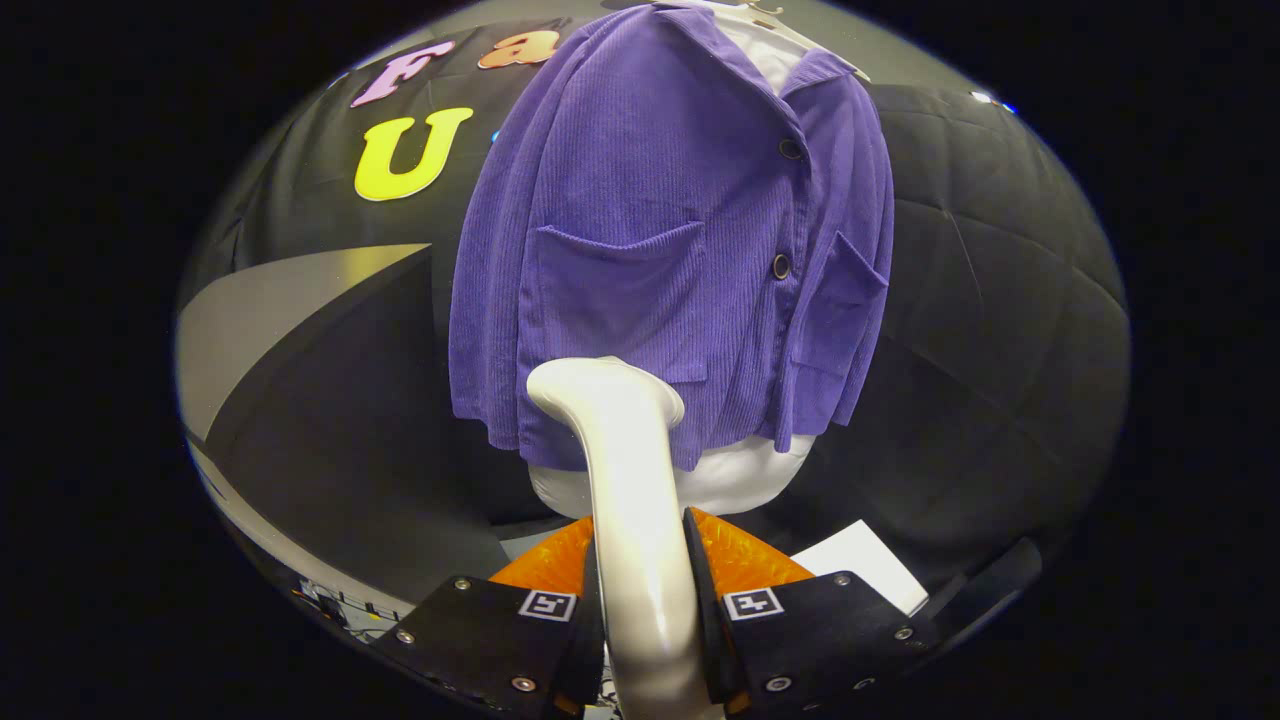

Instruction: Iron the clothes twice with a garment steamer, once on the left side and once on the right side.

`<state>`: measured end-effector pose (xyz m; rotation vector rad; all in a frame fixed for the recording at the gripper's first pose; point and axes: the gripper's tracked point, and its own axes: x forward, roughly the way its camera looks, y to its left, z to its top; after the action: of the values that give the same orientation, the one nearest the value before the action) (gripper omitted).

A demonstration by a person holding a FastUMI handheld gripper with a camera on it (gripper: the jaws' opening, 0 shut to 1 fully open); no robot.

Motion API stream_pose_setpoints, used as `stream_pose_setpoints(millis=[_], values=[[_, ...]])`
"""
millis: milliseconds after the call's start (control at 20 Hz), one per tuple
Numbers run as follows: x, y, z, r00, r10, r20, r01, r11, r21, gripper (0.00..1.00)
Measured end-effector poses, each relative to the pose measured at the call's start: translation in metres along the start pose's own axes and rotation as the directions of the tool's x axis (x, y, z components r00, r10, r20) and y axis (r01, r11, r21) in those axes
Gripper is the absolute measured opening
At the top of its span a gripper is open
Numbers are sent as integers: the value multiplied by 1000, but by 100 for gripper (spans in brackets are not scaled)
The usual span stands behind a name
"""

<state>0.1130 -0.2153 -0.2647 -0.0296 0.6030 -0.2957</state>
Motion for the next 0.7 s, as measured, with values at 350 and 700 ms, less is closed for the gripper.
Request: stream_pose_setpoints(millis=[350, 700], values=[[-15, 4, 16, 999, -43, 31, 42, 999, 15, 39], [-55, -28, 66, 989, -53, 138, 40, 995, 94, 39]])
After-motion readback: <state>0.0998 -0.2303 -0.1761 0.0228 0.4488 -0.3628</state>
